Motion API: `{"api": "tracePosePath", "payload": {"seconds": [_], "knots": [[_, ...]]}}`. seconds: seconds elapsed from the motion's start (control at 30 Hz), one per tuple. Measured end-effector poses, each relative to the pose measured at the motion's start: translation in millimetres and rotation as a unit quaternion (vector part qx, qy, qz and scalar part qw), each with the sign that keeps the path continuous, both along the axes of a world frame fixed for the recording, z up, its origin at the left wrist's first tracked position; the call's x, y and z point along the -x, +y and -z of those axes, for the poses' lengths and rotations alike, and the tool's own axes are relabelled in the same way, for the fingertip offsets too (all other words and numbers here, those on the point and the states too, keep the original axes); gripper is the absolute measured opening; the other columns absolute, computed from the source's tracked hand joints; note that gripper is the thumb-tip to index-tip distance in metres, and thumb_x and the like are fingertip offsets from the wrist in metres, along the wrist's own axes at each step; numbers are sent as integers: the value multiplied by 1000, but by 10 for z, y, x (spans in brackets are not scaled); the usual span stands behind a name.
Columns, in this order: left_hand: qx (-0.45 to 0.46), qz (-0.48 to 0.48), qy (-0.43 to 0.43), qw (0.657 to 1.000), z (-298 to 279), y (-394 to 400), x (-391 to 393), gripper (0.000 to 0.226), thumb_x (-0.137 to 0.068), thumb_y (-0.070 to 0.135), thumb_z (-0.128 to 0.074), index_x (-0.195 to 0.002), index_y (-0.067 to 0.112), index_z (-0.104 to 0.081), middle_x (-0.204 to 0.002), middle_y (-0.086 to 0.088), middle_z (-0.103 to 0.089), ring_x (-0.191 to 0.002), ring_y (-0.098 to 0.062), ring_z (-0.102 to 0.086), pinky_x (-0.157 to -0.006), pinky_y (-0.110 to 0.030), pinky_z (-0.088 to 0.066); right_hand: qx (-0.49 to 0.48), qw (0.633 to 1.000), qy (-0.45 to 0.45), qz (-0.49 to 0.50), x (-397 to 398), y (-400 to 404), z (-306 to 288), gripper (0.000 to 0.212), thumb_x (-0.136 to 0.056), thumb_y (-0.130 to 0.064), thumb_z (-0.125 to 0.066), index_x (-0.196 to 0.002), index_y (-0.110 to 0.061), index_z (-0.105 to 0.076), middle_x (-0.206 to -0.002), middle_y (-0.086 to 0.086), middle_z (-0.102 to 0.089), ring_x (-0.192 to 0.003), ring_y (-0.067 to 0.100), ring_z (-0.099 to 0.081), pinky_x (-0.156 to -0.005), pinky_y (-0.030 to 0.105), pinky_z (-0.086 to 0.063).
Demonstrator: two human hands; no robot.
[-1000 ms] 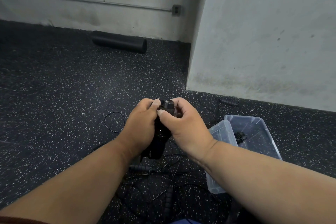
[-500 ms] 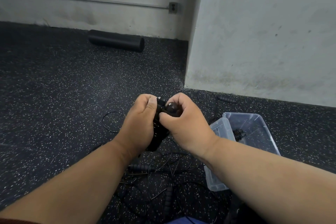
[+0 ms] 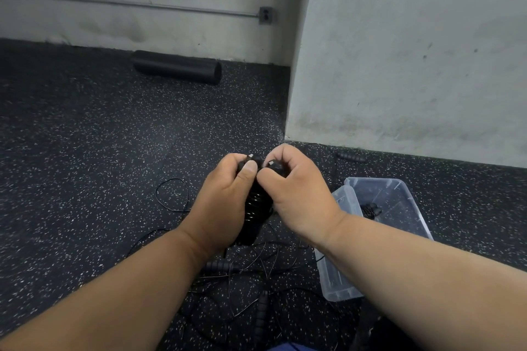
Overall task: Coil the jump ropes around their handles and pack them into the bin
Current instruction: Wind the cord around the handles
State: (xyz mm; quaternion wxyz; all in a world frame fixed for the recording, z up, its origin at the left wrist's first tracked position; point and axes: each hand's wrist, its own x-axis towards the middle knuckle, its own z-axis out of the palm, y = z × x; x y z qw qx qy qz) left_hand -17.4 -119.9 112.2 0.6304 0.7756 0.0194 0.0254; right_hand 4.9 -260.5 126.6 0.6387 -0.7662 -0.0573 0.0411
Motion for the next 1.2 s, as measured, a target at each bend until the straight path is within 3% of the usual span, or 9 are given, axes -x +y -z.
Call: {"api": "tracePosePath", "payload": {"seconds": [0.13,0.23,0.47,0.77,0.9,1.07,1.2], "knots": [[-53,-46,-34,997,17,-52,7,20,-109,32,-47,-97,26,-62,-87,7,-67,-73,-1,-58,-63,-17,-44,36,999,-23,28,10,25,-17,15,-81,-19,-72,-81,-11,-60,-65,-9,-52,-57,5,-43,-52,24,-41],[-75,-65,-29,995,38,-59,-5,20,-109,35,-45,-100,27,-61,-91,7,-68,-77,-3,-59,-67,-24,-44,46,998,-17,43,16,64,-16,16,-81,-16,-73,-81,-10,-58,-65,-9,-52,-54,4,-41,-51,21,-39],[-51,-72,-16,996,14,-85,4,23,-110,35,-46,-99,25,-63,-85,7,-70,-67,2,-59,-58,-18,-43,92,991,-94,15,7,84,-7,15,-73,-26,-61,-78,-19,-49,-58,-12,-46,-56,10,-41,-54,32,-38],[-27,-67,6,997,-31,-46,-6,15,-109,34,-51,-102,28,-64,-95,7,-73,-83,-6,-67,-71,-26,-50,96,978,-179,-47,-43,-9,46,13,-80,-23,-62,-77,-20,-50,-62,-13,-44,-59,8,-39,-57,26,-35],[-35,-77,-13,996,-35,-50,1,15,-109,34,-50,-103,29,-63,-98,5,-72,-90,-13,-68,-77,-35,-54,82,981,-169,-51,-48,1,21,17,-84,-15,-66,-76,-16,-50,-62,-13,-45,-58,7,-39,-55,27,-36],[-39,-85,-46,995,-78,-87,31,14,-108,36,-49,-100,31,-60,-95,7,-70,-85,-12,-66,-71,-30,-51,69,980,-188,-10,-30,-3,-64,12,-75,-19,-66,-75,-20,-54,-65,-1,-56,-58,9,-46,-53,32,-43],[-62,-90,-64,992,-87,-80,25,11,-108,38,-48,-105,34,-58,-98,9,-69,-91,-12,-66,-77,-36,-54,95,971,-218,-22,-20,-38,-143,13,-77,-13,-68,-77,-20,-57,-70,-3,-61,-62,13,-53,-56,34,-48]]}}
